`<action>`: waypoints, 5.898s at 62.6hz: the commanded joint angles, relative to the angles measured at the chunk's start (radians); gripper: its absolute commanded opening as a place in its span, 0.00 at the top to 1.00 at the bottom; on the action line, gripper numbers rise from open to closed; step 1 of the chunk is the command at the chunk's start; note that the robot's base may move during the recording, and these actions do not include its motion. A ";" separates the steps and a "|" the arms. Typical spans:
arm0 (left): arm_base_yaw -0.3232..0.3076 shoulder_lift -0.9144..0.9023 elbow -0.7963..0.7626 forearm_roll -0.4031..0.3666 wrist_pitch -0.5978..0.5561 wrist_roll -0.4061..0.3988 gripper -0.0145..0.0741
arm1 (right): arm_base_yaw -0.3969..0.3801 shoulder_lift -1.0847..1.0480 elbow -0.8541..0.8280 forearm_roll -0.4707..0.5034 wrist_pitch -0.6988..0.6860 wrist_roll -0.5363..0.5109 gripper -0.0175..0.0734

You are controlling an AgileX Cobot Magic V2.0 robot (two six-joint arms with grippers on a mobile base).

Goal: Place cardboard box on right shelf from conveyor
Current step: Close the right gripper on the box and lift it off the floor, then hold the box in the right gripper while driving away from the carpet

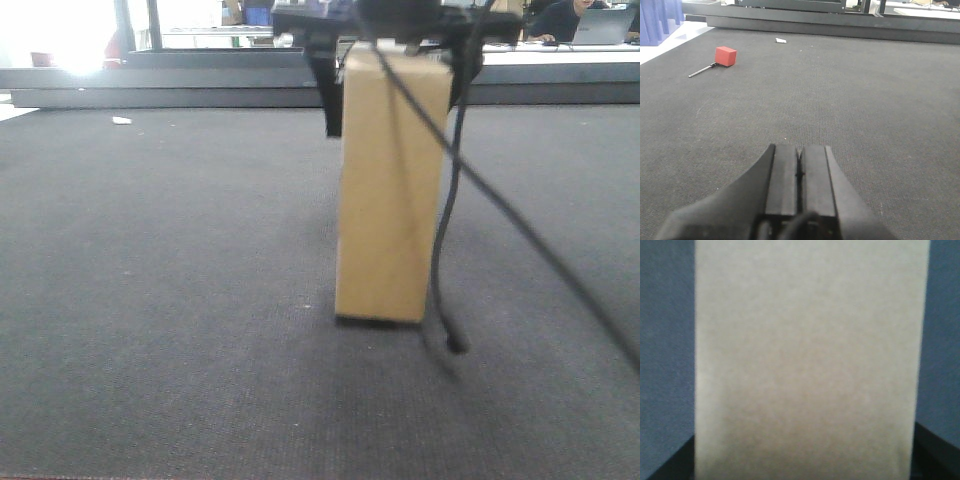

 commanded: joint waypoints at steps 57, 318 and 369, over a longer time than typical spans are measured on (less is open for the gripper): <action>0.001 -0.010 0.006 -0.006 -0.085 0.000 0.97 | -0.392 -0.889 0.859 0.121 -0.608 -0.639 0.60; -0.001 -0.010 0.006 -0.006 -0.085 0.000 0.97 | -0.387 -1.679 1.113 0.121 -0.626 -0.639 0.78; 0.021 -0.010 0.006 -0.006 -0.085 0.000 0.97 | -0.387 -1.679 1.113 0.121 -0.626 -0.639 0.78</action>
